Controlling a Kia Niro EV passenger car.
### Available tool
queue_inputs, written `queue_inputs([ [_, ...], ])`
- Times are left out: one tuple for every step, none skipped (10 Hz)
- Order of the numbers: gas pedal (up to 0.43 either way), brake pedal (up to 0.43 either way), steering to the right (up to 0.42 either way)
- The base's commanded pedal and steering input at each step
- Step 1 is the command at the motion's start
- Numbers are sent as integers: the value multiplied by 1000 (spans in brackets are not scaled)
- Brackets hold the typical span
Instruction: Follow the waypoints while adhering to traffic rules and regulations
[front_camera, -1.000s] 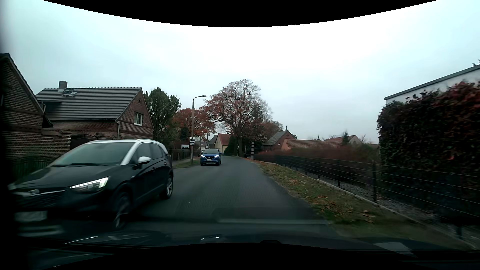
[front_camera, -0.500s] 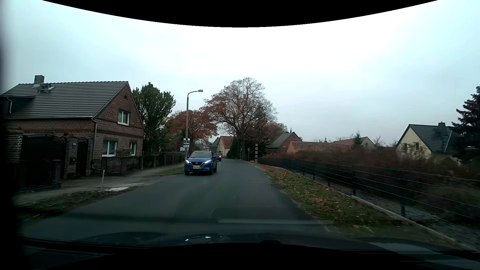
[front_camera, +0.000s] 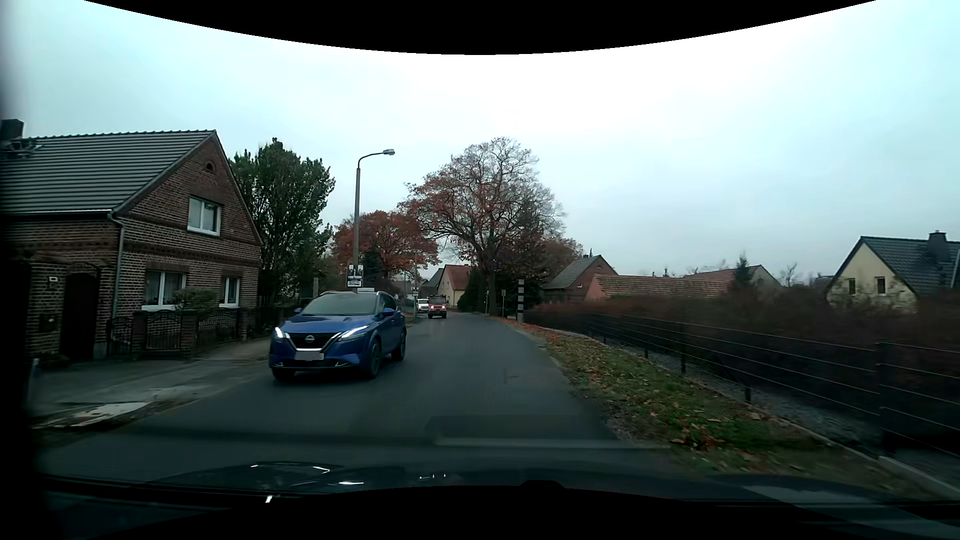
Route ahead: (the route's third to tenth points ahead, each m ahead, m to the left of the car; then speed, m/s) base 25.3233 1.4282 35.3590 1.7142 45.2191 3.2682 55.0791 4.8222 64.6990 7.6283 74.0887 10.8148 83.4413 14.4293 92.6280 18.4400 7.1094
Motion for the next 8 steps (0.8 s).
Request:
queue_inputs([
  [118, 0, -18],
  [118, 0, -19],
  [118, 0, -18],
  [118, 0, -17],
  [118, 0, -10],
  [118, 0, -4],
  [110, 0, -2],
  [110, 0, -1],
])
